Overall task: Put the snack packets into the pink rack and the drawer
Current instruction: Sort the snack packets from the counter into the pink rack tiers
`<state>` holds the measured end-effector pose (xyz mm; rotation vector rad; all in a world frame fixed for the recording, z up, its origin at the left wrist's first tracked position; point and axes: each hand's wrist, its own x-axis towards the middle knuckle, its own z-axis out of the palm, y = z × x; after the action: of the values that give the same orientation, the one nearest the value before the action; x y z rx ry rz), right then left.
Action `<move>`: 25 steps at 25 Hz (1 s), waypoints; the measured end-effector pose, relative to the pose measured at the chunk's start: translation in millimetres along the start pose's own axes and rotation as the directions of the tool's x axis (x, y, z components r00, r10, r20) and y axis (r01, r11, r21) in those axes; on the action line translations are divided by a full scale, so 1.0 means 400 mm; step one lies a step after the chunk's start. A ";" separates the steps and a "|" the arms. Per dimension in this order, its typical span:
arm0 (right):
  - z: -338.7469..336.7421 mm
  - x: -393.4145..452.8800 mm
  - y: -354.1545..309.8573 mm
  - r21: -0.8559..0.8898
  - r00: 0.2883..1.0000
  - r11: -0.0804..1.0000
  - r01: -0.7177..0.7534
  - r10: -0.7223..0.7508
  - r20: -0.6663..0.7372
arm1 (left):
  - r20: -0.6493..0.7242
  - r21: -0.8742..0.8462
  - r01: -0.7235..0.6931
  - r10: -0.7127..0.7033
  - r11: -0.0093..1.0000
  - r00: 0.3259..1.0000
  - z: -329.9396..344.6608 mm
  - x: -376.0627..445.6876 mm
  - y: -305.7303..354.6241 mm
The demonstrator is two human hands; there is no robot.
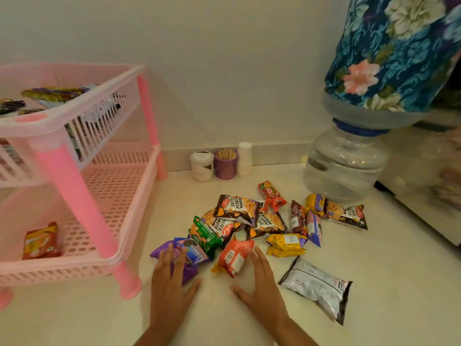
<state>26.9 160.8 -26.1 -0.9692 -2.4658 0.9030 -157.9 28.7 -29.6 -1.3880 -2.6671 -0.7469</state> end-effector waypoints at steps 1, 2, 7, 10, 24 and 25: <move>0.005 0.012 0.001 -0.026 0.999 0.999 0.026 -0.027 -0.030 | 0.015 -0.021 0.050 -0.049 0.999 0.999 -0.001 0.007 0.000; 0.011 0.022 0.003 -0.075 0.996 0.996 0.057 -0.062 -0.068 | 0.038 -0.039 0.093 -0.092 0.995 0.995 -0.003 0.012 0.000; 0.032 0.069 0.011 -0.296 0.966 0.936 0.188 -0.231 -0.117 | 0.091 -0.069 0.131 -0.124 0.989 0.988 0.004 0.009 -0.003; 0.031 0.092 0.006 -0.314 0.965 0.926 0.209 -0.247 -0.087 | 0.065 -0.049 0.130 -0.127 0.990 0.990 0.014 0.006 -0.015; 0.008 0.084 -0.008 -0.124 0.970 0.966 0.225 -0.234 -0.063 | 0.010 -0.217 0.164 -0.166 0.962 0.986 0.005 -0.048 0.006; 0.002 0.079 -0.013 -0.074 0.973 0.973 0.217 -0.222 -0.065 | 0.008 -0.243 0.157 -0.160 0.957 0.987 0.001 -0.063 0.008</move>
<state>1.5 179.9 -20.7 -0.7177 -2.4928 0.7052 -140.3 11.4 -35.1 -1.2168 -2.7796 -1.1272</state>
